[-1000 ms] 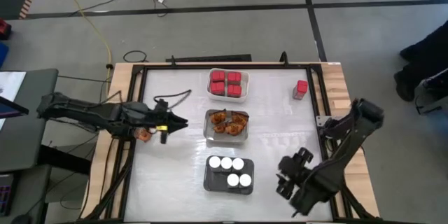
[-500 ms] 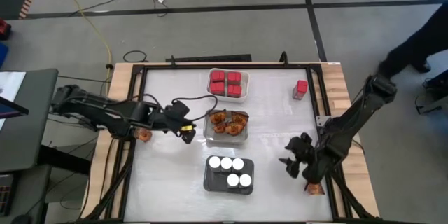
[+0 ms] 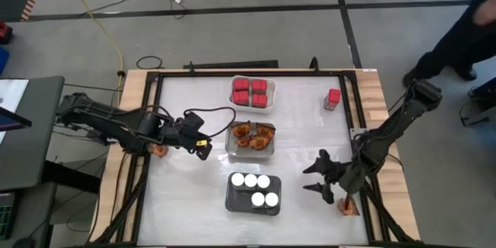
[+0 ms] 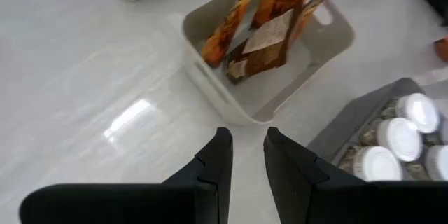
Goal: Sort spices by type
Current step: Put the orange seasoning bag into the gray bin
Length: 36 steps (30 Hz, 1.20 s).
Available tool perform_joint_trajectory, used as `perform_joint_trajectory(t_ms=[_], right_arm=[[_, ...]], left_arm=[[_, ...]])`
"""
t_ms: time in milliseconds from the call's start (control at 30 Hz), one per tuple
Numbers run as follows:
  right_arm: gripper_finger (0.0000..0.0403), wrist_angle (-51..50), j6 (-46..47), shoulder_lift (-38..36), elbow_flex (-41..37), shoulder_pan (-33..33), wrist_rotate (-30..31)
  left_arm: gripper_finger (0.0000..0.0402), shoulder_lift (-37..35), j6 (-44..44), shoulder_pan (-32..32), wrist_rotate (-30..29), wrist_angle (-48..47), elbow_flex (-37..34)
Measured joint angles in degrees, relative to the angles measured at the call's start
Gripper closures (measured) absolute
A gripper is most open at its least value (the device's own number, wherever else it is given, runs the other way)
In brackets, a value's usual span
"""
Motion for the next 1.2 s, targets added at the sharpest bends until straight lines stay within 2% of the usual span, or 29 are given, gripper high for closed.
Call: perform_joint_trajectory(t_ms=[100, 200, 300, 433, 500, 667, 900, 1200], right_arm=[[0.0120, 3.3, -3.7, 3.1, 0.0, 0.3, -0.8], [0.0162, 5.6, -5.4, 7.2, 1.5, -0.1, -1.0], [0.0232, 5.7, -5.5, 11.9, 4.4, -0.7, -1.1], [0.0352, 5.7, -5.6, 17.4, 8.9, -1.0, -1.1], [0.0385, 5.7, -6.5, 19.9, 11.3, -1.0, -1.1], [0.0379, 5.9, -7.1, 25.5, 17.3, -1.6, -1.0], [0.0390, 5.3, -8.4, 31.8, 24.0, -2.3, -1.1], [0.0389, 4.9, -8.0, 33.4, 25.4, -3.4, -1.4]], left_arm=[[0.0327, 0.0, -0.4, -0.2, 0.0, -1.2, 0.0], [0.0327, 0.0, 0.8, -0.6, 0.0, -1.5, 0.0], [0.0327, 0.0, 1.8, -0.7, 0.1, -1.6, 0.0], [0.0327, 0.0, 4.0, -0.7, 1.0, -1.6, 0.0], [0.0327, 0.0, 5.2, -0.7, 1.5, -1.6, 0.0], [0.0327, 0.0, 7.4, -0.7, 2.1, -1.8, 0.0], [0.0327, -1.3, 7.9, -0.7, 2.1, -3.2, 0.0], [0.0327, -4.4, 7.9, -1.2, 2.2, -3.6, 0.0]])
